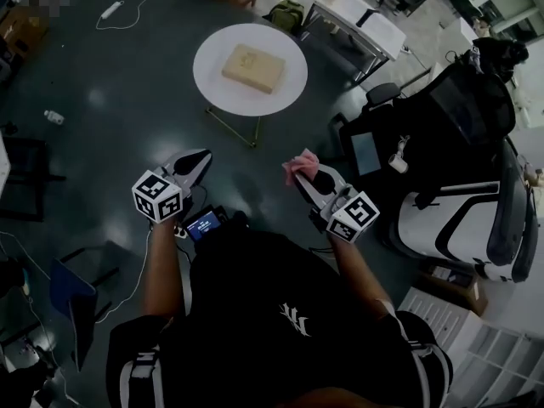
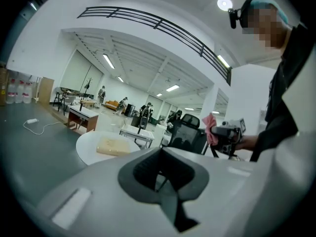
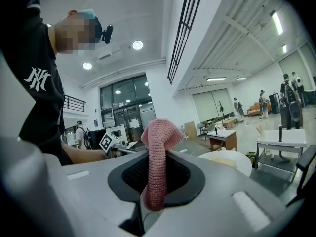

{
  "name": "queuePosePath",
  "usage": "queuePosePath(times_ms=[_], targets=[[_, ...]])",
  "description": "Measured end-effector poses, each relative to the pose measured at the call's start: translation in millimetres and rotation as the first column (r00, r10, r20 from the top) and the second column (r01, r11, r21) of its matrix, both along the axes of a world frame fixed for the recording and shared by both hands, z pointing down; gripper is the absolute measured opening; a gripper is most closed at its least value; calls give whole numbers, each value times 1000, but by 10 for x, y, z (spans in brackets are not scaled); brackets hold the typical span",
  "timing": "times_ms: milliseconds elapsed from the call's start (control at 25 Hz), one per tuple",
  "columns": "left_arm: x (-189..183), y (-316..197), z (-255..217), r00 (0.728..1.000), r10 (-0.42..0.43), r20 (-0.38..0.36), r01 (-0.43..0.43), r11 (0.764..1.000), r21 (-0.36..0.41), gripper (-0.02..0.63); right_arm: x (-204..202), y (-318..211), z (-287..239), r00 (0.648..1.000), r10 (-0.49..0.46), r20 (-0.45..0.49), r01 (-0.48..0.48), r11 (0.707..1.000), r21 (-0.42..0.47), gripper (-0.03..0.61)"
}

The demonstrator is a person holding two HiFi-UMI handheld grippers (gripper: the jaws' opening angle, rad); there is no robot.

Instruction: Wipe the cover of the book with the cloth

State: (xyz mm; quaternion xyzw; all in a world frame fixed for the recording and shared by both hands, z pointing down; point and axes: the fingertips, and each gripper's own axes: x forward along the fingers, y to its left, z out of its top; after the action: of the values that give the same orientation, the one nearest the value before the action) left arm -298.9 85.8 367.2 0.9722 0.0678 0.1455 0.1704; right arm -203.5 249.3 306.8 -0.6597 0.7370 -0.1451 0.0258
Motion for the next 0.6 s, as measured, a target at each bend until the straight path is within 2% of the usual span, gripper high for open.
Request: queuePosePath(times_ms=[200,400,600], targets=[[519,-437,109,999,20,33,-20,1000,9,5,428,-360,32,1000,17,-7,-17,1000,5,46],[1058,-651,275,998,19,62,-18,1000,-8,11,936,-511,241,1000,19,10,-19,1000,-16,46],[1588,-863,417,993,0,115,-1,1000,12,26,1591,-858,441,999,-25,37,25,1000,0,46]])
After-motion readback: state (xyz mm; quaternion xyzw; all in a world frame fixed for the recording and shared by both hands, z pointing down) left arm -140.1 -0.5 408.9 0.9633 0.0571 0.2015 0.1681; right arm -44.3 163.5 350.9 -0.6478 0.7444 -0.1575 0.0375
